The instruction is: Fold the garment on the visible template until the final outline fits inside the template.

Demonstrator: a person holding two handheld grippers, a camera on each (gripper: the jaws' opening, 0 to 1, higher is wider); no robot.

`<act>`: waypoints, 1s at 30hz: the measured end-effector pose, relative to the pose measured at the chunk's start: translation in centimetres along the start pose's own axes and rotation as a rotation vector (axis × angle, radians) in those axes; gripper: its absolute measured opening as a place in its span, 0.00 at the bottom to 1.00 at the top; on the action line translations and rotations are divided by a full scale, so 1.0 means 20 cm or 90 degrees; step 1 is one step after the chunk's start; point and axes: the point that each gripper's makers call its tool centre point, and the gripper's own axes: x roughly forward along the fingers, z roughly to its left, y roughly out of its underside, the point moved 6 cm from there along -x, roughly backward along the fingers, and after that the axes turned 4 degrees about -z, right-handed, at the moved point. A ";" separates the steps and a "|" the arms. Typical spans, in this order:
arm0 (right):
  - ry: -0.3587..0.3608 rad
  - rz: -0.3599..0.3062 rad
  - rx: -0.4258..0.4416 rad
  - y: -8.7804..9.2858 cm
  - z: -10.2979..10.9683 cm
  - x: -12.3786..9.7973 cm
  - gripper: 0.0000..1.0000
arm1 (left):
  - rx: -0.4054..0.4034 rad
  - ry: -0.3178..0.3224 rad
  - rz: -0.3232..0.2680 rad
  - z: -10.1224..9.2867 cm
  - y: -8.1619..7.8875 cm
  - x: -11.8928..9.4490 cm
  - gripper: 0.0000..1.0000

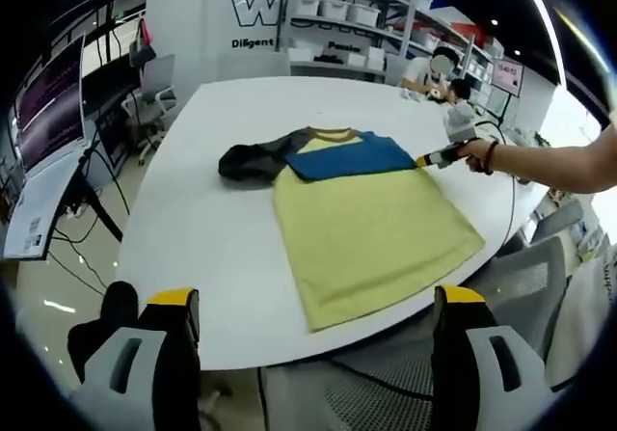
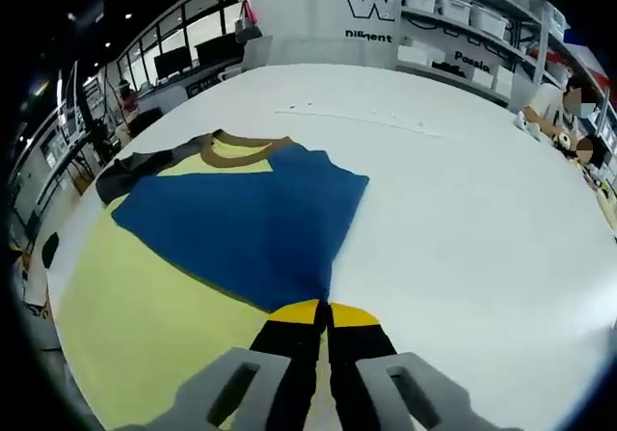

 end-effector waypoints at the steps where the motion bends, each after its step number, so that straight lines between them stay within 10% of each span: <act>1: 0.001 0.001 0.004 0.00 -0.01 0.00 0.00 | 0.000 0.000 0.001 0.00 0.00 0.00 0.97; 30: 0.061 0.016 0.013 0.01 -0.22 -0.02 0.00 | 0.001 0.006 0.005 -0.01 -0.04 0.07 0.95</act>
